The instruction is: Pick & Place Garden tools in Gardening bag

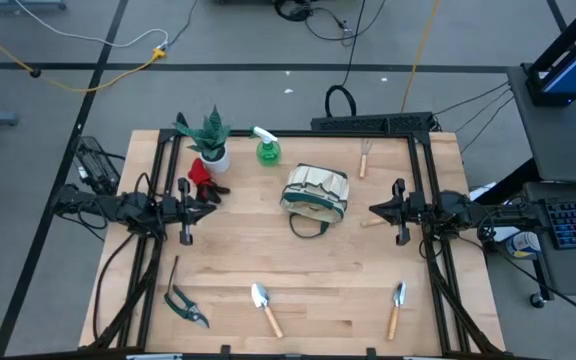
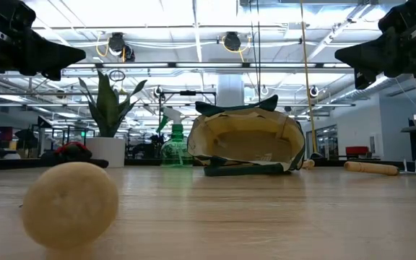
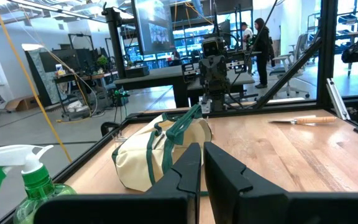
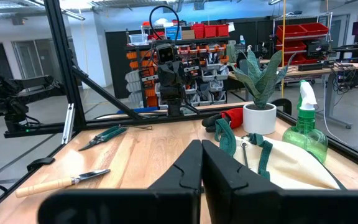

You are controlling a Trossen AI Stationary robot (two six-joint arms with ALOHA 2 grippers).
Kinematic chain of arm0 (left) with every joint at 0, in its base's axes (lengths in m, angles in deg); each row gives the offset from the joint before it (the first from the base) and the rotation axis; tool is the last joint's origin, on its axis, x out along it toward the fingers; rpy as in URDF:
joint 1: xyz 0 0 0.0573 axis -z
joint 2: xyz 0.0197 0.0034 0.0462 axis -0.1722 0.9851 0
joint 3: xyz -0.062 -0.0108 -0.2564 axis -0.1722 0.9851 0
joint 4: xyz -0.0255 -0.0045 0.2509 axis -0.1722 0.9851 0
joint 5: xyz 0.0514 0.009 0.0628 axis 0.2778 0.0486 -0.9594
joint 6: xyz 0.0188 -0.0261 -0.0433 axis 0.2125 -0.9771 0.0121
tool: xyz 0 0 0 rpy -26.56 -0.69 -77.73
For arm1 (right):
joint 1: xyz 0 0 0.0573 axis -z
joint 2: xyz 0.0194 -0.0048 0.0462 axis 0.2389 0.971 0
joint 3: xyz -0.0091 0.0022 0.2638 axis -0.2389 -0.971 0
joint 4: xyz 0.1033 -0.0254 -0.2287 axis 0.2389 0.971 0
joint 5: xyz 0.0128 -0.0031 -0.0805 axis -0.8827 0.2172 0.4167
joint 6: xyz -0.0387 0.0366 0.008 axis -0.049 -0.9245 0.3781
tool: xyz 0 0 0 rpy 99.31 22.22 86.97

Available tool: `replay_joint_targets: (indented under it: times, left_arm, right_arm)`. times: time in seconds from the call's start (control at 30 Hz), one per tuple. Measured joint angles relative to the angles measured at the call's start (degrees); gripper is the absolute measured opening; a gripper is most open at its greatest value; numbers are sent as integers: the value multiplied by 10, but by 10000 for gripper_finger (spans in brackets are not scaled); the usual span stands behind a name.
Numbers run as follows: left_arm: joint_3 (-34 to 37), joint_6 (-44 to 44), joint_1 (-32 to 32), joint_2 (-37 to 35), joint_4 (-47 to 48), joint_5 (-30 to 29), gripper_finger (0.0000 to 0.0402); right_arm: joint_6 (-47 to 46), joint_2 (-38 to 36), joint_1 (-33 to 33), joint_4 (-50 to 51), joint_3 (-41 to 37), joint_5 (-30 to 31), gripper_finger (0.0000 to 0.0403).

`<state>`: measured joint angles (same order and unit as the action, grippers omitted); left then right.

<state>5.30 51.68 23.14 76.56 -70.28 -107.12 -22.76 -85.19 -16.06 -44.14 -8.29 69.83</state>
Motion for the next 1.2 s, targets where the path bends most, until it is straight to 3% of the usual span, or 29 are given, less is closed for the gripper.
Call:
replay_joint_targets:
  times: [1.03,1.2]
  left_arm:
    - [0,0,0,0,0,0,26]
    - [0,0,0,0,0,0,26]
  right_arm:
    - [0,0,0,-15,0,0,0]
    - [43,0,0,-23,0,1,0]
